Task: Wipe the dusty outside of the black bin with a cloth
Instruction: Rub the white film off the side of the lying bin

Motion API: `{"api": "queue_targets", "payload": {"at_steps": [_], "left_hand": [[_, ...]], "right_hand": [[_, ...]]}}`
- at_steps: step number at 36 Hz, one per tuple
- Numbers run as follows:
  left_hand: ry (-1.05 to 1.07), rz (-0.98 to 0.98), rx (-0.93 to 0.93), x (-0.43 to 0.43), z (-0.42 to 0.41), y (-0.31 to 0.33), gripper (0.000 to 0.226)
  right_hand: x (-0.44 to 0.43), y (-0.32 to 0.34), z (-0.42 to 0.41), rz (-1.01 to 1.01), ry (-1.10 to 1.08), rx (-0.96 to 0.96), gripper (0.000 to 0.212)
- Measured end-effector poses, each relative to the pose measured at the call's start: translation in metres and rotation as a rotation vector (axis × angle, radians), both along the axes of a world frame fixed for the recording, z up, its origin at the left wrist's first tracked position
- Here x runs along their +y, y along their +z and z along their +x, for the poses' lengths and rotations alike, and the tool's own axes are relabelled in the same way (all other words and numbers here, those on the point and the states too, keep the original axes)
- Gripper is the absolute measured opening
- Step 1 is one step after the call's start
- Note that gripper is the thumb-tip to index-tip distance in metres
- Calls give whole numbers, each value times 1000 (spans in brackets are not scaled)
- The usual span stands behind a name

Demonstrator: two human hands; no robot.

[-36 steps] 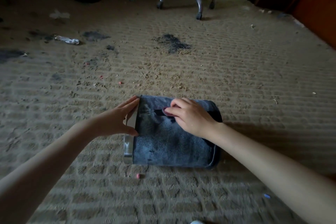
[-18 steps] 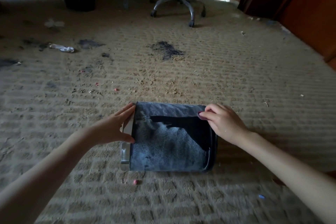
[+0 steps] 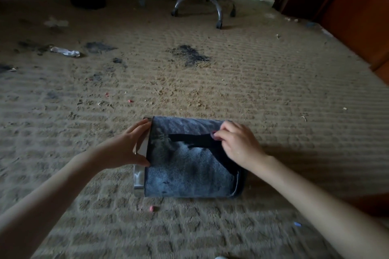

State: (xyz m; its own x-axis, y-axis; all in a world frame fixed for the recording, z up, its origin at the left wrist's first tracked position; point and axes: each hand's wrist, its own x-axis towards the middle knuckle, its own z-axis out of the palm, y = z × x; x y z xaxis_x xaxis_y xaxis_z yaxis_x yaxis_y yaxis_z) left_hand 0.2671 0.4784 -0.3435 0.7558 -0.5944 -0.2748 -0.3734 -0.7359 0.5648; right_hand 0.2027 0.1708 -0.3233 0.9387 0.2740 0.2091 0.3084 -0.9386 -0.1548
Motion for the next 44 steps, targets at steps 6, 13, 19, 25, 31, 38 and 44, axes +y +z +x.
{"api": "queue_targets", "payload": {"at_steps": [6,13,19,25,31,38,44], "left_hand": [[0,-7,1,0,1,-3,116],[47,-30,-46,0,8,10,62],[59,-50,-236,-3,3,5,32],[60,79,-314,1,-3,3,47],[95,94,-249,1,-3,0,55],[81,35,-256,1,-6,-1,59],[96,44,-247,-1,-8,4,49]], "right_hand": [[-38,11,0,-136,-142,55,22],[-29,29,6,43,-239,95,24],[2,31,6,113,-120,108,26],[39,7,-7,19,113,59,22],[-7,10,-15,-41,-78,84,26],[-33,26,-9,-127,-207,213,24],[7,44,2,59,-154,240,26]]}}
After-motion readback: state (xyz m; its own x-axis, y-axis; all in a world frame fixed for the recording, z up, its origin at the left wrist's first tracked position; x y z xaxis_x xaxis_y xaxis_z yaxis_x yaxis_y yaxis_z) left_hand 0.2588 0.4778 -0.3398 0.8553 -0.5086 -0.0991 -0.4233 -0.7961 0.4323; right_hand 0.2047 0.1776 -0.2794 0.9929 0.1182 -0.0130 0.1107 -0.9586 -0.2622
